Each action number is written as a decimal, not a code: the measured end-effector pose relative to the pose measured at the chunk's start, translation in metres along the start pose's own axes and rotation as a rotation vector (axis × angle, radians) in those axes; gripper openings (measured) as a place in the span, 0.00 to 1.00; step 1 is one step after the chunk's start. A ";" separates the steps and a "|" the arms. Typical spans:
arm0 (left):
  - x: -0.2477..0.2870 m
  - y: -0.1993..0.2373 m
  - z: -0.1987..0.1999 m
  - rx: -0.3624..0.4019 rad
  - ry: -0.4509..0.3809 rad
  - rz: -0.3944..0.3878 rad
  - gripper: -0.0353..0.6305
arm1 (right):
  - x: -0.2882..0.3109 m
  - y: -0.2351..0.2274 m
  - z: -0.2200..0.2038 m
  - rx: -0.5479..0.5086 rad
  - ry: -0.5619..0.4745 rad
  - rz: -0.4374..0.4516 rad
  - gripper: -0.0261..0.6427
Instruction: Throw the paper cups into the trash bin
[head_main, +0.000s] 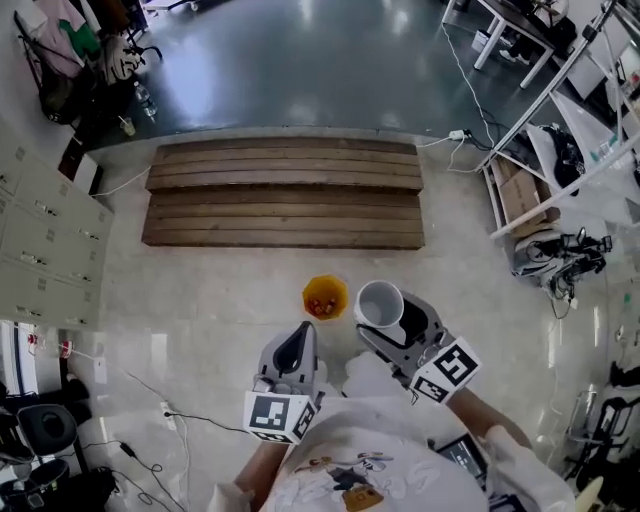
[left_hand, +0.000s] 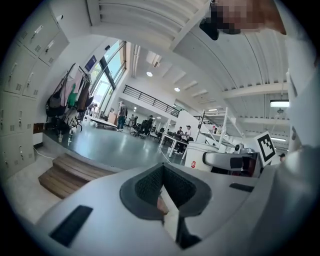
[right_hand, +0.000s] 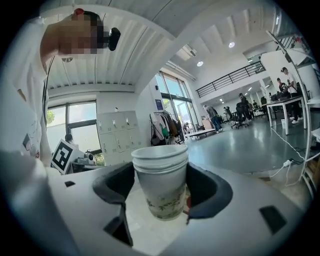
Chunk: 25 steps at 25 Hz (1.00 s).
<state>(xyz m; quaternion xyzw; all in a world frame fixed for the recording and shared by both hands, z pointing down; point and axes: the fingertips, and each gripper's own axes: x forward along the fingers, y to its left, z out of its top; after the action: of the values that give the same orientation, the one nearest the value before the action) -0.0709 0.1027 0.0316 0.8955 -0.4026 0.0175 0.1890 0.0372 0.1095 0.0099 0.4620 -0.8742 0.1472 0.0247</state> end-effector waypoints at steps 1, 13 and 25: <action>0.007 0.002 0.000 -0.005 0.004 0.004 0.06 | 0.004 -0.006 0.000 -0.006 0.011 0.004 0.53; 0.097 0.063 -0.072 -0.047 0.131 0.131 0.06 | 0.077 -0.091 -0.095 -0.082 0.186 0.073 0.53; 0.175 0.148 -0.228 -0.097 0.252 0.268 0.06 | 0.165 -0.173 -0.287 -0.125 0.367 0.215 0.53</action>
<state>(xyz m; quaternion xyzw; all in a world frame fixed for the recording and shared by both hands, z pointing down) -0.0330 -0.0307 0.3234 0.8143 -0.4918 0.1353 0.2771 0.0573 -0.0337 0.3542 0.3291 -0.9067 0.1763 0.1961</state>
